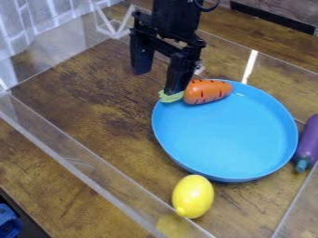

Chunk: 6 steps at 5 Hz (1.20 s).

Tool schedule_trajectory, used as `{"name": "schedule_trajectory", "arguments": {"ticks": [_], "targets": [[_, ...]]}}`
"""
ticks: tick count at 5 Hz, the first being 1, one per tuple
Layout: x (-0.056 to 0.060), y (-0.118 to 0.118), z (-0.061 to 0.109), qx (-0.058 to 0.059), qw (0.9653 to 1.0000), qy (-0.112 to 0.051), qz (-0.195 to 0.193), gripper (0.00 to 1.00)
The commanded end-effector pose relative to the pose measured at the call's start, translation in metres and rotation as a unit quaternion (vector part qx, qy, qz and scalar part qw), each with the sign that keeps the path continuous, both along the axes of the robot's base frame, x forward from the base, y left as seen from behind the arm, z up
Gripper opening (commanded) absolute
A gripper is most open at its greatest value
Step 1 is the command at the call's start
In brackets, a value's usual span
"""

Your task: Remove the carrot from the blue tray and put it on the table

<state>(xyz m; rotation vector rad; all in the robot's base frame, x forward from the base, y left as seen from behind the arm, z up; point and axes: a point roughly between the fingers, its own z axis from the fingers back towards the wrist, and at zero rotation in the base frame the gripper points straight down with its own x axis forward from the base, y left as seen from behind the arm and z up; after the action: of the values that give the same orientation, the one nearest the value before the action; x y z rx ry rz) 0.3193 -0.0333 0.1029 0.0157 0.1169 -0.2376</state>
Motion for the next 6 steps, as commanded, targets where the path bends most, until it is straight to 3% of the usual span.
{"name": "schedule_trajectory", "arguments": {"ticks": [1,2,4,6], "targets": [[-0.002,0.003,0.007,0.001,0.9997,-0.020,0.017,1.00],[-0.005,0.004,0.006,0.006,0.9995,-0.021,0.025,1.00],[0.002,0.022,0.007,0.014,0.9991,-0.028,0.030,1.00],[0.013,0.010,0.033,0.012,0.9991,-0.035,0.021,1.00]]}}
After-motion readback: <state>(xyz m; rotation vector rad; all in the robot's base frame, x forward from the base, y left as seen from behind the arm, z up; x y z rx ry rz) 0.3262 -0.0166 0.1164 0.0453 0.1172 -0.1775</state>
